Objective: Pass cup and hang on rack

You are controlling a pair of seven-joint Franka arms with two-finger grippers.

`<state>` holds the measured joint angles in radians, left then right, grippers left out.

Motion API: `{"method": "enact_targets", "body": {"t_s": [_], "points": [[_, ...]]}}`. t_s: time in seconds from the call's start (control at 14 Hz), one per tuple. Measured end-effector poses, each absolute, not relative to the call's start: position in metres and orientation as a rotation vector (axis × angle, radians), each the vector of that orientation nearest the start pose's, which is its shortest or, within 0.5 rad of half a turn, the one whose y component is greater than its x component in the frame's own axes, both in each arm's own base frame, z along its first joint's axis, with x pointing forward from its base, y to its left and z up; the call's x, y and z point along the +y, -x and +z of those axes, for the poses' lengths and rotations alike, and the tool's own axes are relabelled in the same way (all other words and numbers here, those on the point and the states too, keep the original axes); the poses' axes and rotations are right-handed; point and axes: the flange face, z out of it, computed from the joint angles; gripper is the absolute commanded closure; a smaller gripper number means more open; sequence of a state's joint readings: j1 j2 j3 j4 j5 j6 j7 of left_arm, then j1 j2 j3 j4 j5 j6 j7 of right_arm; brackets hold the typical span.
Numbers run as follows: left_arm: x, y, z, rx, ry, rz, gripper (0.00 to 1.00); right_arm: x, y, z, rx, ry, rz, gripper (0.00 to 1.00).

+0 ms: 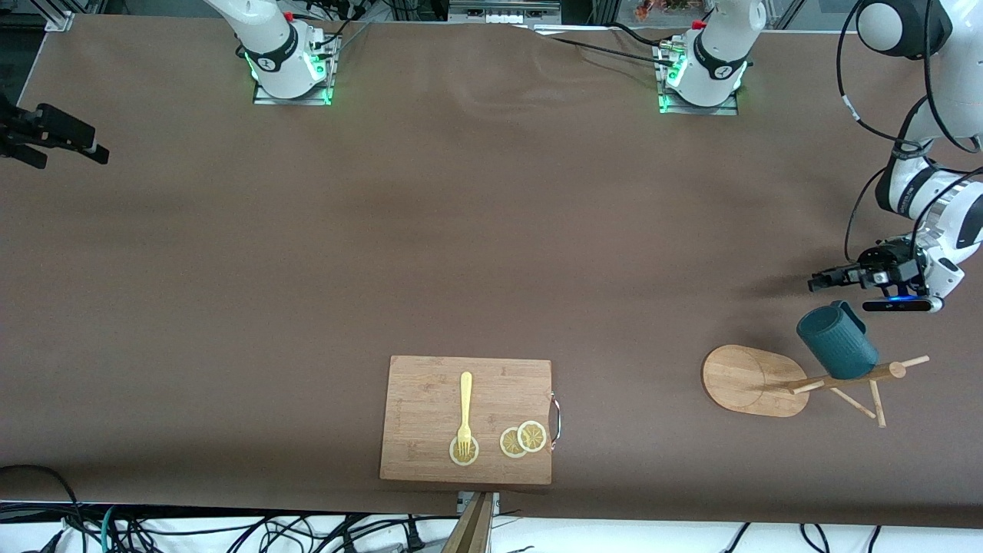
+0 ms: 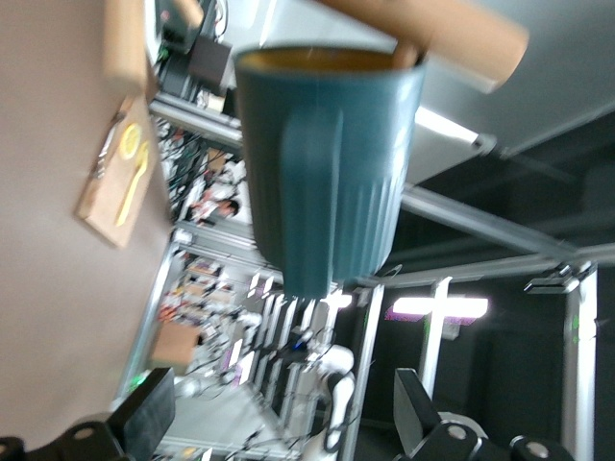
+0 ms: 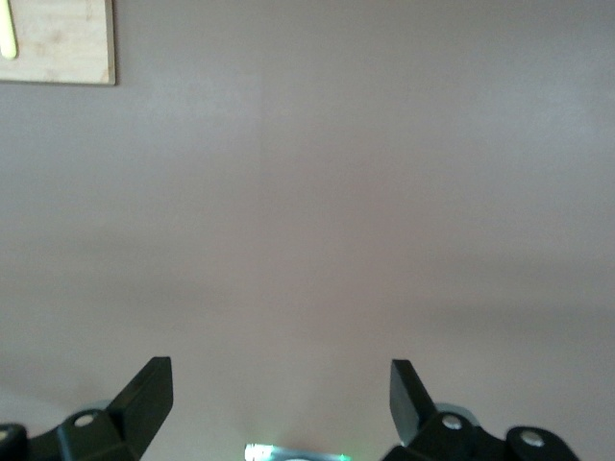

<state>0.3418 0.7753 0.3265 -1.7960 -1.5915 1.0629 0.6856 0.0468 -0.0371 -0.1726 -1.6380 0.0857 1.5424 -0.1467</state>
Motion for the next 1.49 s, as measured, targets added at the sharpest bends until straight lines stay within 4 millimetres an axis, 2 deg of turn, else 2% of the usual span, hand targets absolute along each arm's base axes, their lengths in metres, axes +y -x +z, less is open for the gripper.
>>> {"method": "enact_targets", "body": {"t_s": [0.14,0.36,0.5,0.64,0.78,0.93,1.07,1.28,1.42,1.49], "points": [[0.226,-0.529,0.201,0.307,-1.405,-0.037,0.00,-0.062,-0.547,0.601,-0.022,3.048,0.056,0.00],[0.232,-0.512,0.244,0.197,-1.572,-0.165,0.00,-0.058,-0.557,0.588,-0.005,3.052,0.068,0.00],[0.236,-0.505,0.272,0.139,-1.672,-0.224,0.00,-0.057,-0.558,0.588,-0.003,3.053,0.066,0.00],[0.241,-0.512,0.301,0.082,-1.785,-0.273,0.00,-0.057,-0.559,0.591,-0.003,3.052,0.055,0.00],[0.236,-0.533,0.344,0.076,-1.930,-0.365,0.00,-0.056,-0.560,0.592,-0.004,3.052,0.046,0.00],[0.216,-0.558,0.394,0.099,-2.123,-0.449,0.00,-0.055,-0.561,0.590,-0.007,3.050,0.051,0.00],[0.179,-0.578,0.436,0.097,-2.336,-0.525,0.00,-0.050,-0.561,0.589,-0.011,3.026,0.048,0.00],[0.121,-0.603,0.479,-0.015,-2.669,-0.527,0.00,-0.043,-0.564,0.587,-0.015,2.993,0.040,0.00],[0.081,-0.617,0.506,-0.152,-2.883,-0.470,0.00,-0.042,-0.568,0.583,-0.015,2.991,0.037,0.00],[0.067,-0.621,0.517,-0.197,-2.935,-0.425,0.00,-0.041,-0.568,0.582,-0.014,2.991,0.039,0.00]]}}
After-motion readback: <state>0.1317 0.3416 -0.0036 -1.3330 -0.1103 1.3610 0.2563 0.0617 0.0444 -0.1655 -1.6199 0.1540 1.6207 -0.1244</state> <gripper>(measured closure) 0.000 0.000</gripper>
